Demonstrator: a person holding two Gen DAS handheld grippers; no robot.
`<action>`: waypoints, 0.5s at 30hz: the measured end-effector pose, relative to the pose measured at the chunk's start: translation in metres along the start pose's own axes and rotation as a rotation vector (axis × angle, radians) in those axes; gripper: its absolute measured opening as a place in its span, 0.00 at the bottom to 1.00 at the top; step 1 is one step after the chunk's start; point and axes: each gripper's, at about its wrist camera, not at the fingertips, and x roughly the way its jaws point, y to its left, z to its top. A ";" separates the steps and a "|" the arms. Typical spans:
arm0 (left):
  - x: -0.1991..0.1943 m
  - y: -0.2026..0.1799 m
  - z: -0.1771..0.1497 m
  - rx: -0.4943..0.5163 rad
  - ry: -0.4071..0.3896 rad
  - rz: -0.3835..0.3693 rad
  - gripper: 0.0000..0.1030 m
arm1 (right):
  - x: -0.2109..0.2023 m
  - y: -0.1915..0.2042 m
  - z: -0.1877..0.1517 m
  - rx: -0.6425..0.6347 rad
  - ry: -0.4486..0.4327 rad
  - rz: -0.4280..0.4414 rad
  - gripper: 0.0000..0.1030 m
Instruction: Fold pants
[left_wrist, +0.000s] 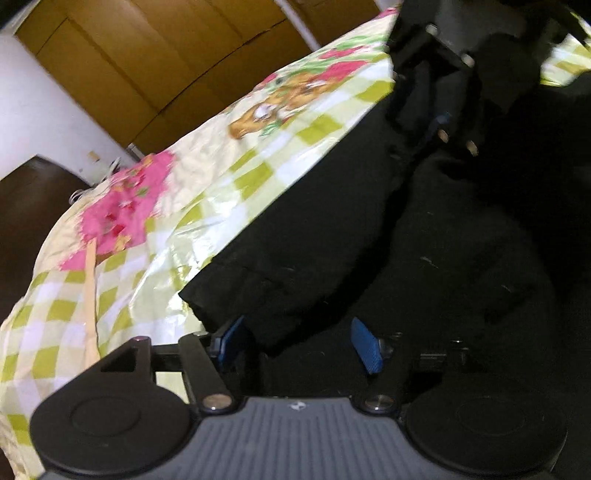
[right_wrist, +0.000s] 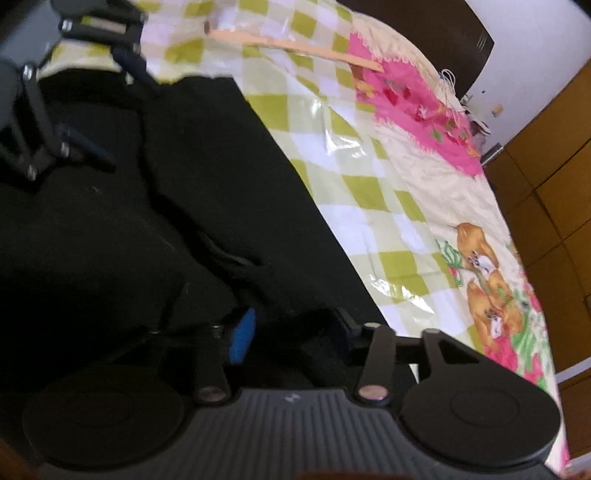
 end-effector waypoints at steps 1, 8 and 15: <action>0.005 0.000 0.004 -0.010 -0.002 0.015 0.73 | 0.005 0.001 0.003 0.011 0.008 -0.001 0.48; 0.014 0.030 0.021 -0.190 -0.021 0.014 0.40 | 0.001 -0.010 0.018 0.153 0.000 0.018 0.08; -0.044 0.071 0.017 -0.370 -0.152 0.044 0.27 | -0.076 -0.034 0.036 0.326 -0.115 0.099 0.07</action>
